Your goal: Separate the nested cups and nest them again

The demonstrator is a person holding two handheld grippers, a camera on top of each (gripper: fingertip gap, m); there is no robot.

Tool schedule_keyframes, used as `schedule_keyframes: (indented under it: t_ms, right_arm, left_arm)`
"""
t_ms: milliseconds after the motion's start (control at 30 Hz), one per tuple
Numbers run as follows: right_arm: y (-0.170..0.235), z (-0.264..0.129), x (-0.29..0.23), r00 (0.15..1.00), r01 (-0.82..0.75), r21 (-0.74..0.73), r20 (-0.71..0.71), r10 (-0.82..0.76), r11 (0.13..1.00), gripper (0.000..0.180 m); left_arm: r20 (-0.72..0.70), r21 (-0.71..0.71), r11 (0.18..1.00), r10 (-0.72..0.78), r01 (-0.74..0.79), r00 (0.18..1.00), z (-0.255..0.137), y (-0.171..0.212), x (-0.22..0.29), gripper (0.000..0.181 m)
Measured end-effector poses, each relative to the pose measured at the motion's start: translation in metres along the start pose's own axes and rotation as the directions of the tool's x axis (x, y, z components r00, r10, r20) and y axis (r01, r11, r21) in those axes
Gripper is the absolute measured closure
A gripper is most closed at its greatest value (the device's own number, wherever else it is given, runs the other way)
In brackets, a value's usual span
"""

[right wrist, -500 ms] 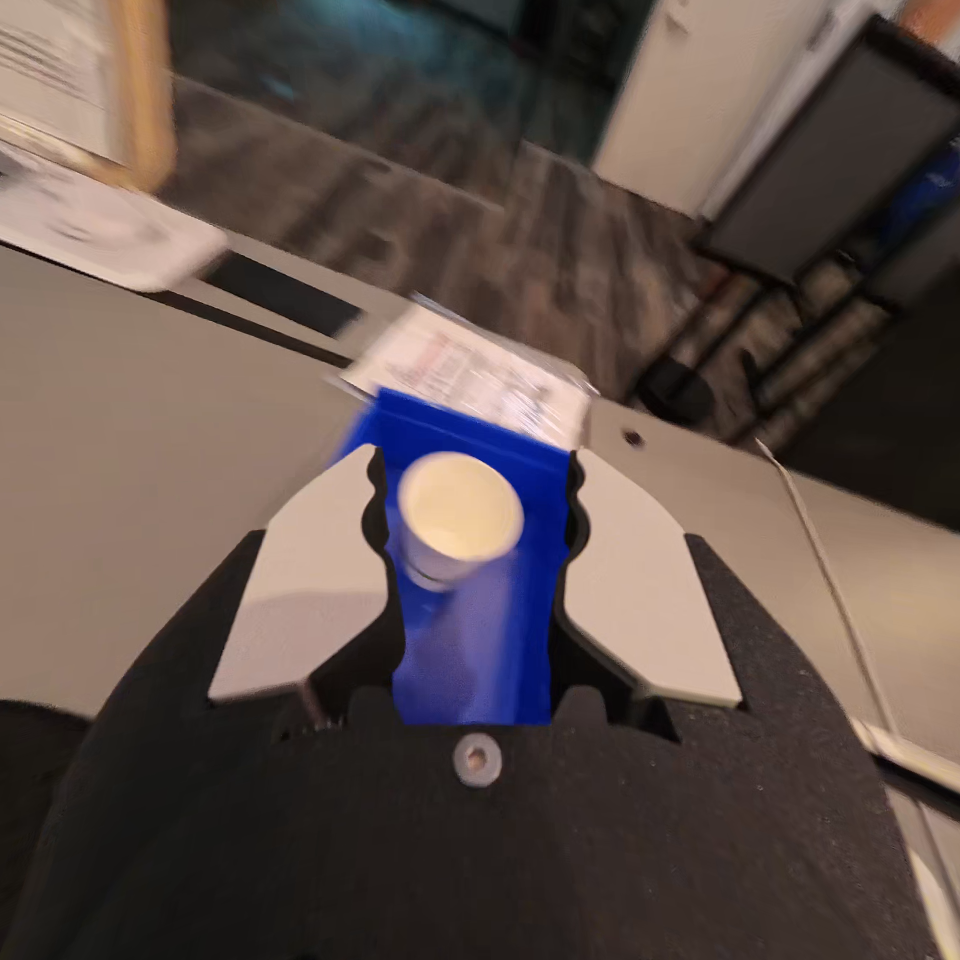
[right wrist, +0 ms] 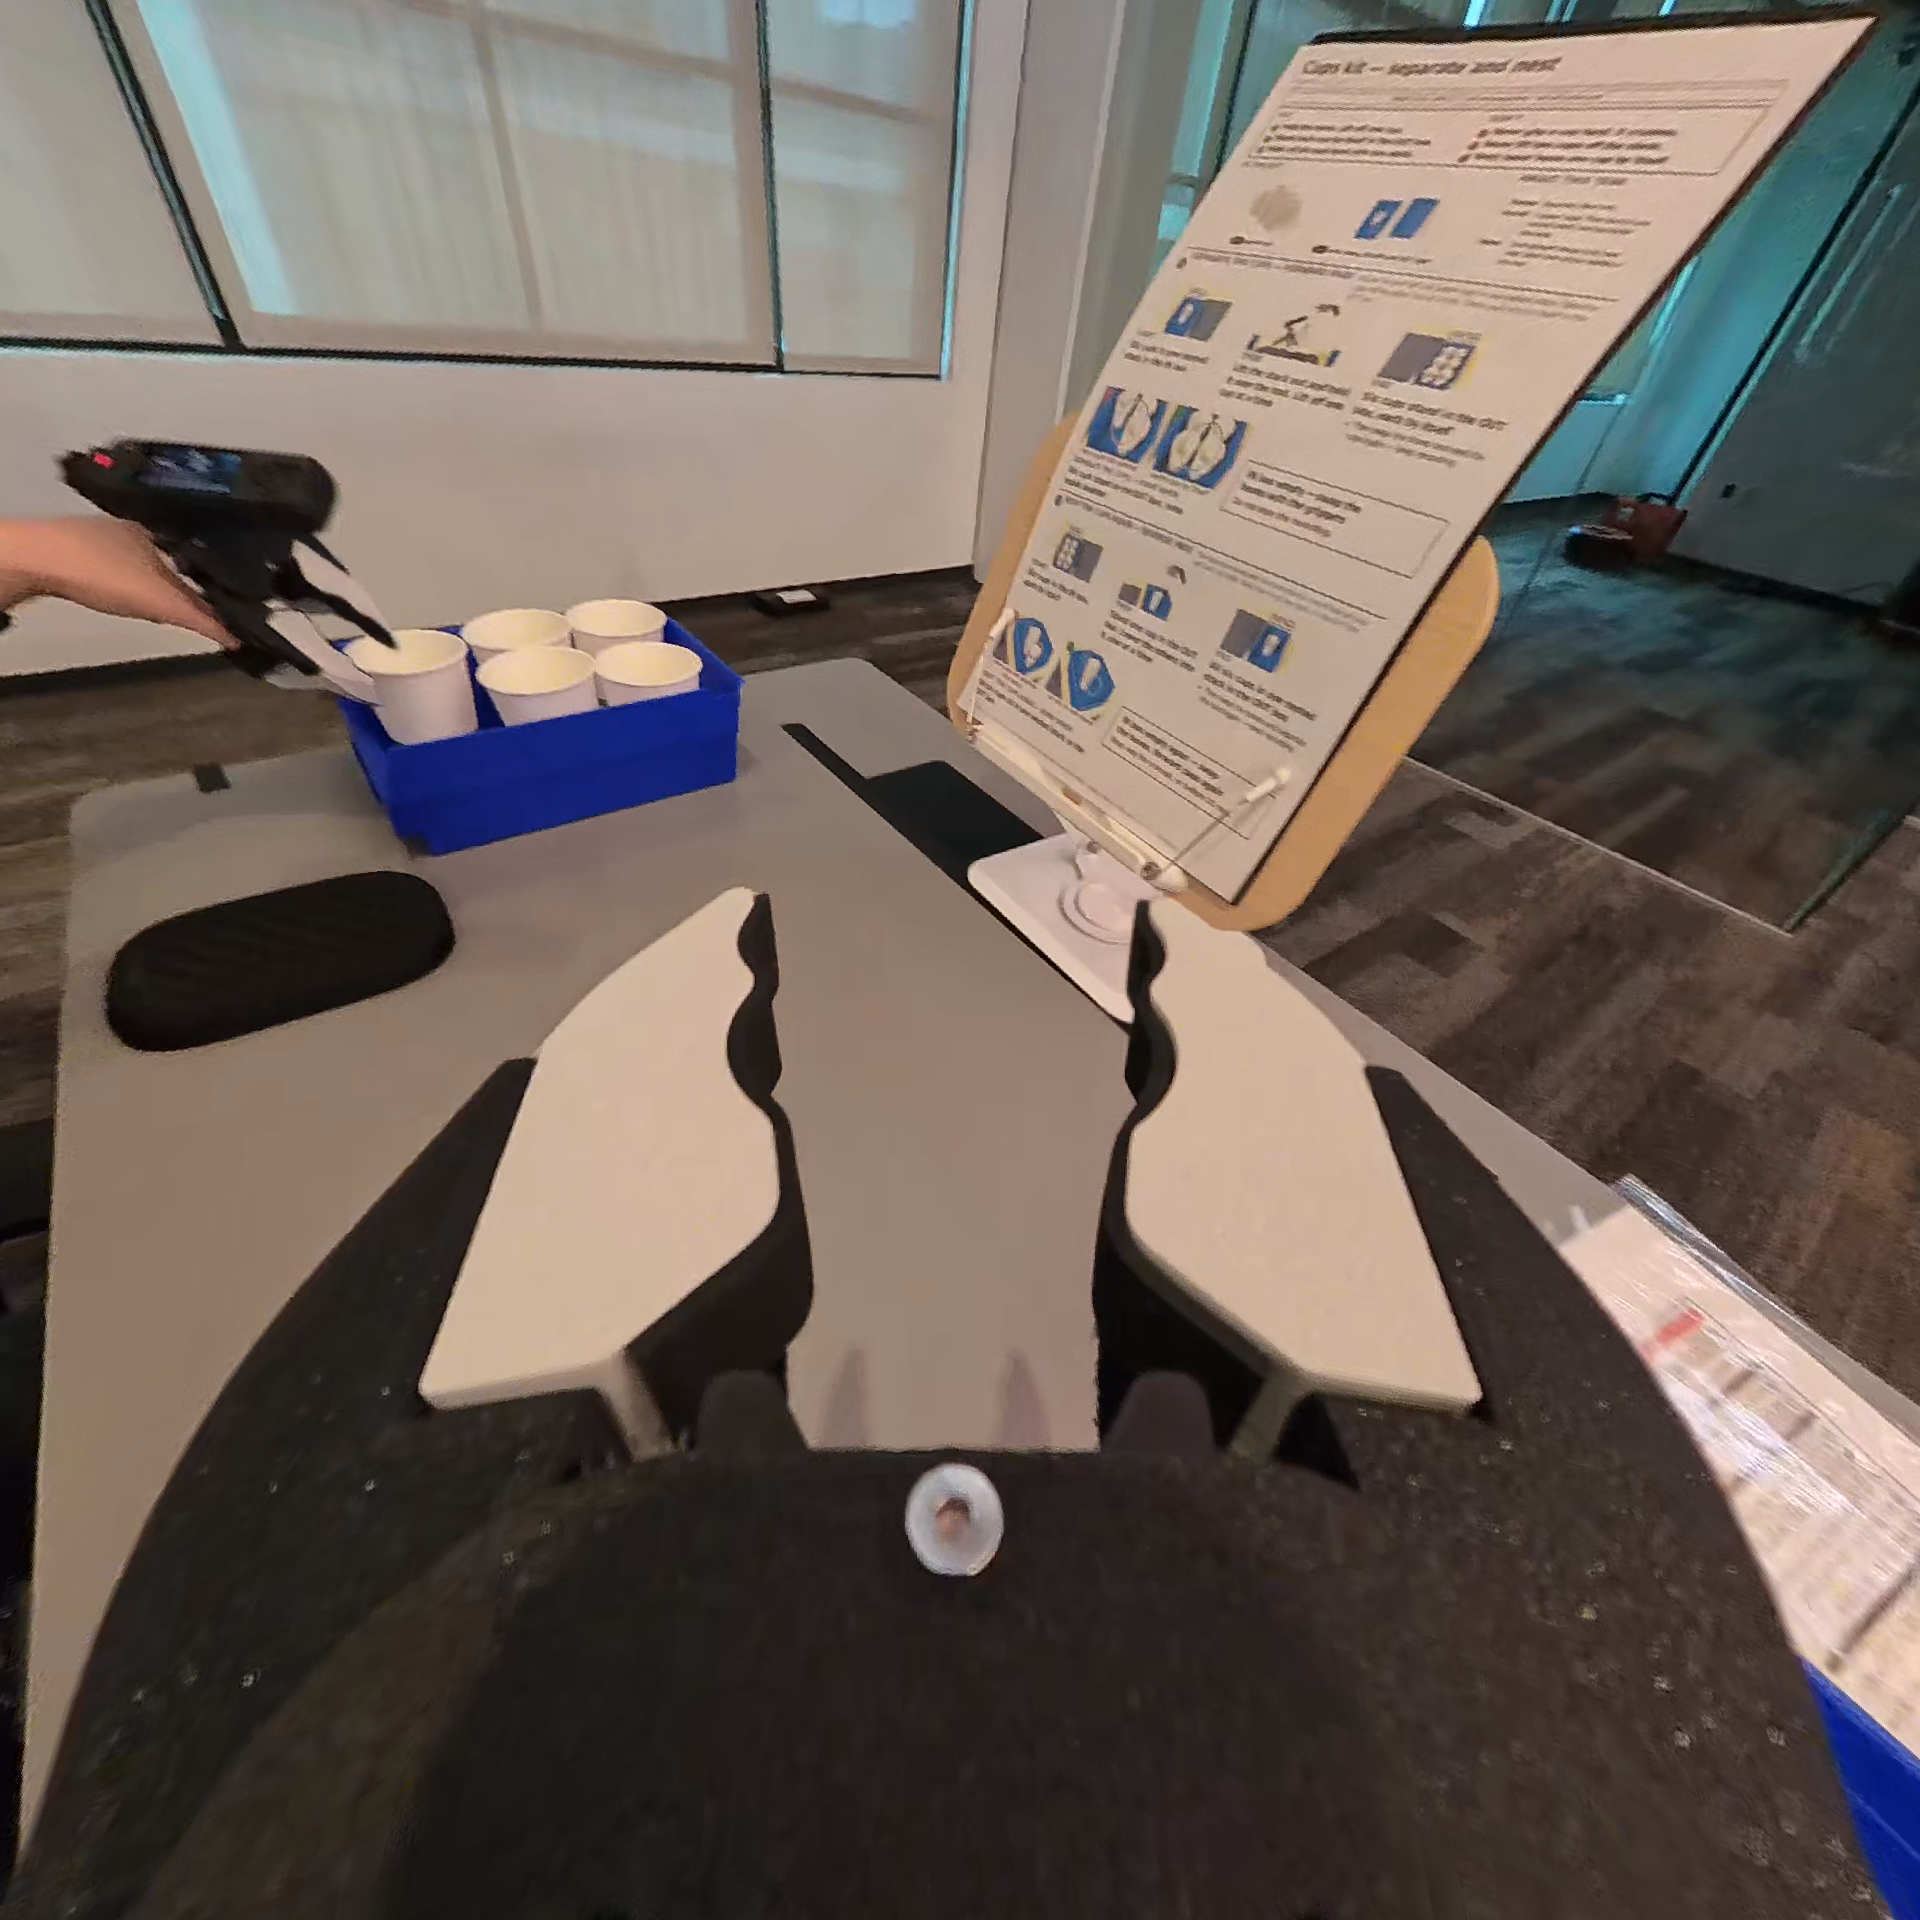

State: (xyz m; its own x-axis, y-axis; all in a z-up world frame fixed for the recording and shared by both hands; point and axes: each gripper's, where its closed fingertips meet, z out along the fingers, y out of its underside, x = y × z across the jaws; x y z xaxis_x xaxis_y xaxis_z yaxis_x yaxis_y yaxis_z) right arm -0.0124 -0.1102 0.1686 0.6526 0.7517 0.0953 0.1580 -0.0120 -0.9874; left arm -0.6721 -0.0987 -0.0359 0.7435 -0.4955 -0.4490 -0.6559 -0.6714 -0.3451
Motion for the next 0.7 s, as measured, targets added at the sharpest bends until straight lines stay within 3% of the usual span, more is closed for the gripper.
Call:
schedule_keyframes:
  t_ms: [200, 400, 500, 700]
  right_arm:
    - [0.011, 0.007, 0.011, 0.998, -0.058, 0.028, 0.029, 0.057, 0.998, 0.118]
    - [0.024, -0.002, 0.022, 0.990, -0.135, 0.030, 0.044, 0.134, 0.990, 0.120]
    - [0.023, -0.006, 0.026, 0.987, -0.153, 0.060, 0.047, 0.150, 0.986, 0.122]
    - [0.028, -0.004, 0.030, 0.984, -0.173, 0.056, 0.055, 0.170, 0.983, 0.123]
  left_arm:
    - [-0.041, -0.131, 0.991, -0.018, 0.013, 0.999, 0.023, 0.011, -0.001, 0.139]
    - [-0.105, -0.259, 0.966, -0.010, -0.017, 0.994, 0.036, 0.024, 0.005, 0.159]
    - [-0.109, -0.271, 0.962, -0.005, -0.025, 0.994, 0.038, 0.026, 0.003, 0.175]
    - [-0.160, -0.285, 0.958, -0.027, -0.020, 0.987, 0.034, 0.031, 0.007, 0.181]
